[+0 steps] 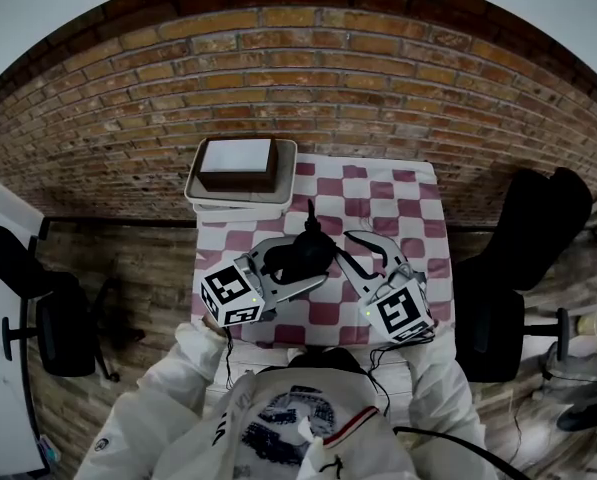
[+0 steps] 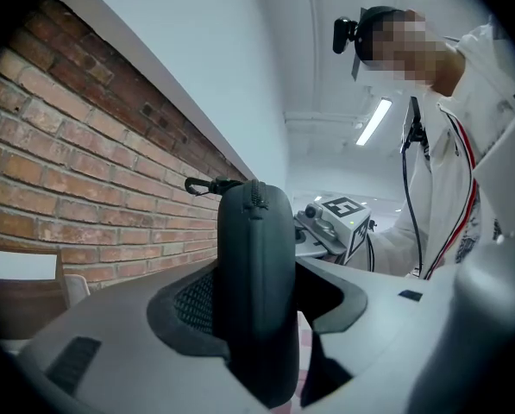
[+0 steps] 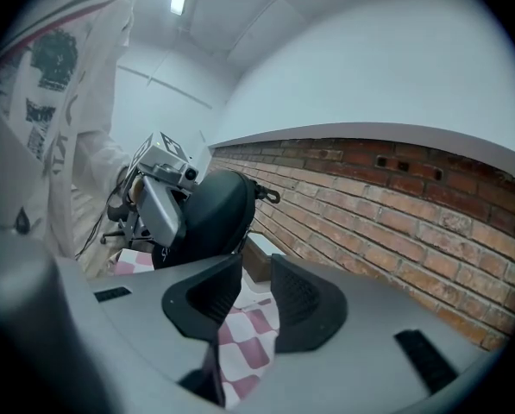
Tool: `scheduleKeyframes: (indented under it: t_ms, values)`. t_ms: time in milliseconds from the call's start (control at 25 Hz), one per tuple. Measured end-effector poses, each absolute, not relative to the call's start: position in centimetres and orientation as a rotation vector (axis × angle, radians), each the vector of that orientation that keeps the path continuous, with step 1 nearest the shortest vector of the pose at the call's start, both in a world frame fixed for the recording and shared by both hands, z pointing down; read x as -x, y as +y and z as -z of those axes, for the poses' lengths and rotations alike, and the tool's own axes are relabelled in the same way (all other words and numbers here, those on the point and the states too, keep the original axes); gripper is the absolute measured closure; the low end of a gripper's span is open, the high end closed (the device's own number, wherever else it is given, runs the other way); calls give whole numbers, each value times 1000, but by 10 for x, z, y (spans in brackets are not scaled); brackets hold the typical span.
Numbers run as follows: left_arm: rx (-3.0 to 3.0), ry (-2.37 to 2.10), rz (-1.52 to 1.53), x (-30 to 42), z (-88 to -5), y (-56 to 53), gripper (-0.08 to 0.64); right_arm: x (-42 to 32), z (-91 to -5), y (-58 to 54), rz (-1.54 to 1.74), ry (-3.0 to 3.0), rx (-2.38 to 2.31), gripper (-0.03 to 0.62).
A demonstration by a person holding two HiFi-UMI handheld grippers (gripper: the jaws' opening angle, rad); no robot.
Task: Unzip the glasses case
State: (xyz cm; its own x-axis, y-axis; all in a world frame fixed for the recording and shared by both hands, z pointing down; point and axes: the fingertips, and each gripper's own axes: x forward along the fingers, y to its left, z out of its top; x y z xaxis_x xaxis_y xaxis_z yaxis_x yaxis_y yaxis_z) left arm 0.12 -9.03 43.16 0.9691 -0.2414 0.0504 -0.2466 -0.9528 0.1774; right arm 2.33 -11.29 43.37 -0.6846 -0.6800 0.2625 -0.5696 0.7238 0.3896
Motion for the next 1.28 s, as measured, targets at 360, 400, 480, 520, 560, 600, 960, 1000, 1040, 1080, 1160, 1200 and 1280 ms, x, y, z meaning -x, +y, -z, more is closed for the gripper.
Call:
scheduleKeyframes:
  t_ms: [360, 400, 480, 520, 560, 600, 960, 1000, 1040, 1080, 1160, 1200, 1280]
  values:
    - [-3021, -258, -284, -7, -435, -88, 311, -25, -450, -109, 397, -2536, -968, 497]
    - [-3028, -251, -320, -8, -436, -88, 311, -25, -451, -109, 388, -2546, -974, 497]
    - [-3035, -244, -377, -7, -438, -91, 311, -26, -452, -110, 379, -2565, -984, 498]
    - [-3035, -243, -400, -7, -438, -93, 311, -26, -452, -111, 379, -2572, -991, 498]
    - [-3035, -240, -426, -6, -439, -94, 311, -25, -452, -111, 379, -2577, -999, 499]
    - [-3037, -237, -455, -6, -441, -94, 311, -26, -453, -112, 380, -2578, -1008, 499]
    - [-3034, -219, -583, -7, -450, -98, 311, -29, -456, -113, 368, -2588, -1065, 499]
    - [-3030, -219, -588, -7, -451, -99, 311, -29, -456, -114, 371, -2584, -1074, 500]
    - [-3026, -216, -592, -7, -453, -99, 311, -30, -456, -114, 372, -2585, -1088, 505]
    - [-3023, -210, -597, -8, -454, -98, 311, -30, -457, -114, 371, -2588, -1103, 511]
    - [-3022, -198, -613, -8, -457, -97, 311, -30, -458, -115, 376, -2588, -1127, 526]
    - [-3023, -195, -619, -8, -458, -97, 311, -29, -458, -115, 377, -2587, -1134, 536]
    - [-3022, -193, -616, -8, -458, -98, 311, -29, -459, -115, 377, -2585, -1138, 545]
